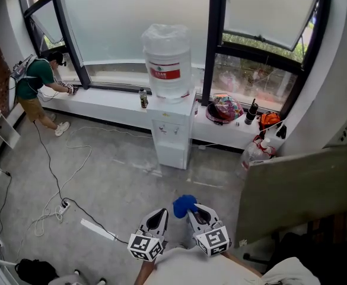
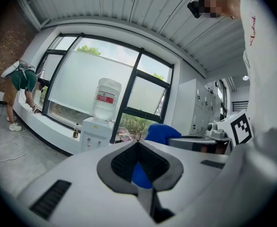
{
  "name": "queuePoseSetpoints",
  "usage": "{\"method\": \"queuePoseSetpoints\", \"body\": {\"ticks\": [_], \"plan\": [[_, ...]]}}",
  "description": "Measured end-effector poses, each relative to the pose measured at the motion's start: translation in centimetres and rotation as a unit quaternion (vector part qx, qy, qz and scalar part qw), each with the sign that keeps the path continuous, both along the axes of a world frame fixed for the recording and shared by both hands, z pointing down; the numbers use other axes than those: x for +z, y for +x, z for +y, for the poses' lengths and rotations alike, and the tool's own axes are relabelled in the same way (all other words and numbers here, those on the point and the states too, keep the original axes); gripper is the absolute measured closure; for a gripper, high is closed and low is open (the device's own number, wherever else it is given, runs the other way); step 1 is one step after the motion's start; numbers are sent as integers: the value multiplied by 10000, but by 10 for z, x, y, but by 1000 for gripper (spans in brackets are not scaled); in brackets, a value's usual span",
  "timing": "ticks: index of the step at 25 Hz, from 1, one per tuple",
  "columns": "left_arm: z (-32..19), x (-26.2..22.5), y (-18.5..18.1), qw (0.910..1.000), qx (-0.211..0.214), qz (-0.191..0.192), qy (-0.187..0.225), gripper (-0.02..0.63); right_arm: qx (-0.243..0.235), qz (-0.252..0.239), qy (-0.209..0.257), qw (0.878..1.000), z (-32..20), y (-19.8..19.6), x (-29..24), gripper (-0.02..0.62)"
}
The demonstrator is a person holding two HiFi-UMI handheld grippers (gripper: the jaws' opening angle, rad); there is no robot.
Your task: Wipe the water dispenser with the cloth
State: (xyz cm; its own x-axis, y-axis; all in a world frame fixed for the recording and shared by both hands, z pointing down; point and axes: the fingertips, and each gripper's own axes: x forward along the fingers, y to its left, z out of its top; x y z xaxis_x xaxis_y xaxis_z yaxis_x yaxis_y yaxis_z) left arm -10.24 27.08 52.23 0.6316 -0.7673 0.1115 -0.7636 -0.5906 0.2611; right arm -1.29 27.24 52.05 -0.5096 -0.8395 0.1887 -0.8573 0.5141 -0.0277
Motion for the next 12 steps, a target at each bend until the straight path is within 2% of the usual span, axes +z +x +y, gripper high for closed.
{"method": "queuePoseSetpoints", "body": {"ticks": [12], "plan": [[1, 0, -1, 9999, -64, 76, -30, 594, -103, 49, 0, 9999, 2, -3, 2, 542]]}}
